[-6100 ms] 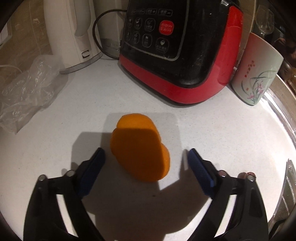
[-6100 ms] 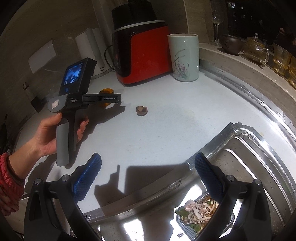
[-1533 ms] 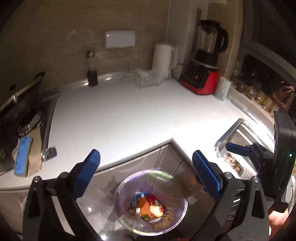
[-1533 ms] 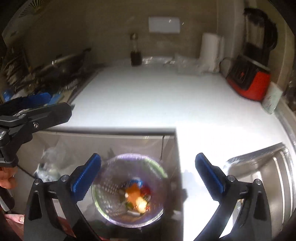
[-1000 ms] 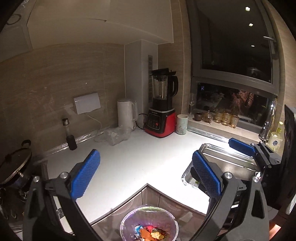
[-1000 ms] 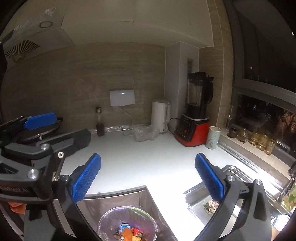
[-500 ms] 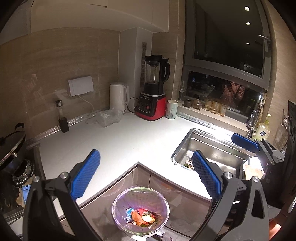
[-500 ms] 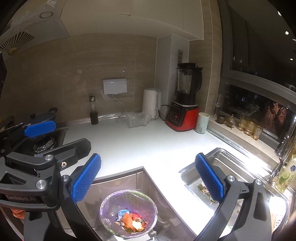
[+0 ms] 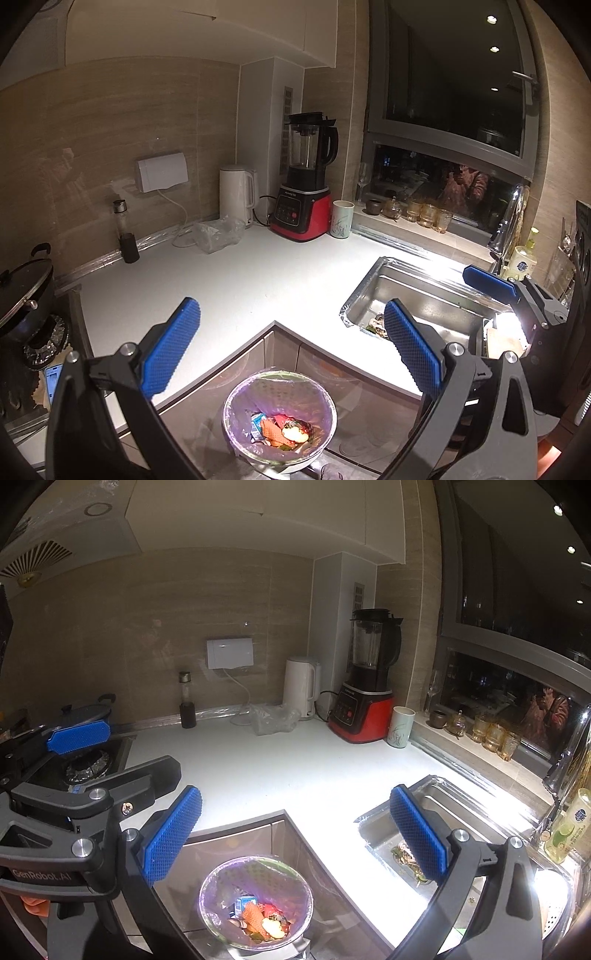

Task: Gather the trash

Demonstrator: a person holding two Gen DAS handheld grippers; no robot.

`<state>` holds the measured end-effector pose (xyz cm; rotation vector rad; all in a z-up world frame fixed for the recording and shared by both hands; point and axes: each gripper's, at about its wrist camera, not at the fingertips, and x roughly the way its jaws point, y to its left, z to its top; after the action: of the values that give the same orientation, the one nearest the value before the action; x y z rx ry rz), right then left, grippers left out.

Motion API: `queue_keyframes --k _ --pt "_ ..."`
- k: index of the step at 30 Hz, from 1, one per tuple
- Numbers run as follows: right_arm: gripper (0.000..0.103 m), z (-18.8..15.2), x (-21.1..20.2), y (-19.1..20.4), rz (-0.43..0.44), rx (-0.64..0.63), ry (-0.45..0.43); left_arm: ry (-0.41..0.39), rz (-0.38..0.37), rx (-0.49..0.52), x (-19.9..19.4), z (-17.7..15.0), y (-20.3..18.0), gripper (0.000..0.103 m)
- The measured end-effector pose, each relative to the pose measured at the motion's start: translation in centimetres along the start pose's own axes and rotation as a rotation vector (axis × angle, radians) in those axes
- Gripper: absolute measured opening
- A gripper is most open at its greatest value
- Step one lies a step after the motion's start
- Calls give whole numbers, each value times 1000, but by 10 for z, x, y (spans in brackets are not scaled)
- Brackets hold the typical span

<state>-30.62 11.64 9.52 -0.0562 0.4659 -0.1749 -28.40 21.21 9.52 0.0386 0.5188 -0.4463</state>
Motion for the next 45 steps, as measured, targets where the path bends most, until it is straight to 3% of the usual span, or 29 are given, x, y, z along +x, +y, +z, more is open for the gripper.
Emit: queue_keyframes --k 45 --pt "101 4 1 3 -3 1 7 -15 -4 23 1 6 11 95"
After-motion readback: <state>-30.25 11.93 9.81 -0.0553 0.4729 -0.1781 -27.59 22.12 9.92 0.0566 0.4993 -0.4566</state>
